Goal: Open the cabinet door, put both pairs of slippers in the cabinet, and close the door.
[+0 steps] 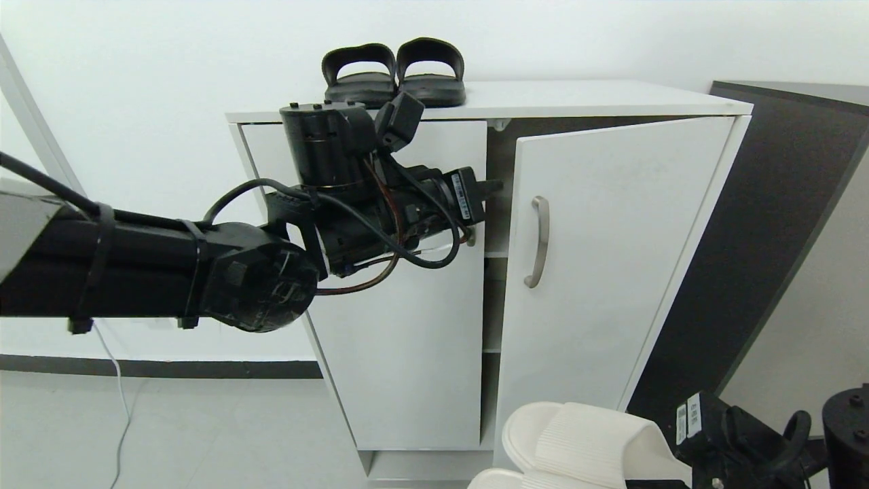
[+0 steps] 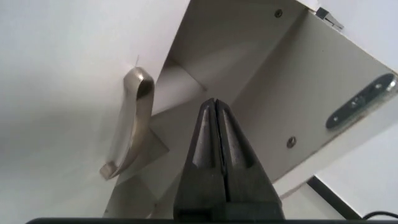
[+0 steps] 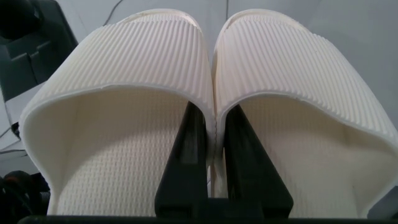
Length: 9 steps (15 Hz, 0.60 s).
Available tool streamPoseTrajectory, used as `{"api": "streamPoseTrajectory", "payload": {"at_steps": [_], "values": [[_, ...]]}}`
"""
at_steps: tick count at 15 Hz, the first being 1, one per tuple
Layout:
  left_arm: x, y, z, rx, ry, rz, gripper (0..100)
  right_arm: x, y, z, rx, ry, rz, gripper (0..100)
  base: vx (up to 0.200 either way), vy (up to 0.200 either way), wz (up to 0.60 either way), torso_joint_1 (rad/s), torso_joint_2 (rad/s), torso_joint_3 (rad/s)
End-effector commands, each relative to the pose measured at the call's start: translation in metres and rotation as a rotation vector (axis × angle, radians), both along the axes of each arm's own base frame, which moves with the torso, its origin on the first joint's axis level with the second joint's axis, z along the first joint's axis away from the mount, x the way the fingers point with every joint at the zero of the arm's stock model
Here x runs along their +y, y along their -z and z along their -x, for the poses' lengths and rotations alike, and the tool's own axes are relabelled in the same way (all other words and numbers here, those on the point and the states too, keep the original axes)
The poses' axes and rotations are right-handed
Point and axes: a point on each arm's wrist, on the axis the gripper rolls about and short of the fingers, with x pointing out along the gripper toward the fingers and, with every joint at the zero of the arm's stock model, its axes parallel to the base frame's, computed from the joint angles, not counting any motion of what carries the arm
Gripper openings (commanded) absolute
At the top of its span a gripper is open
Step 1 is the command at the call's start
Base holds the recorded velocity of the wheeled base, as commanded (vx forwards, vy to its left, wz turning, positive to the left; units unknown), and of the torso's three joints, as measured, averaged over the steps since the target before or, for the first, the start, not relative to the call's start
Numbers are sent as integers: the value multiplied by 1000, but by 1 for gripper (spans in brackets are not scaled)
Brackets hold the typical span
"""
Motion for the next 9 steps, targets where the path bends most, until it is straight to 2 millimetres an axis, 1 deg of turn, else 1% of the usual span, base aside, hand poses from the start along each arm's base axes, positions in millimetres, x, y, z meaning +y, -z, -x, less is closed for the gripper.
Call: {"api": "streamPoseTrajectory", "payload": {"at_steps": [1, 2, 4, 6, 7, 9], "values": [[-6, 6, -5, 9, 5, -5, 0, 2, 2, 2, 6, -18, 8, 0, 0, 0, 0, 0, 0, 0], [-10, 7, -6, 11, 12, -6, 0, 3, 3, 4, 10, -28, 9, 0, 0, 0, 0, 0, 0, 0], [-18, 13, -10, 18, 18, -12, 0, 3, 5, 9, 15, -49, 14, 0, -200, 0, 0, 2, 0, 0], [-24, 14, -6, 17, 35, -11, 0, 4, 7, 14, 18, -76, 19, 0, -200, 0, 0, 7, -2, -5], [-29, 14, 1, 18, 54, -12, 0, 3, 8, 15, 22, -81, 22, 0, -200, 0, 0, -7, 7, 7], [-35, 15, 29, 23, 94, -18, 0, 2, 10, 18, 25, -90, 27, 0, -200, 0, 0, -5, 5, 2]]}}
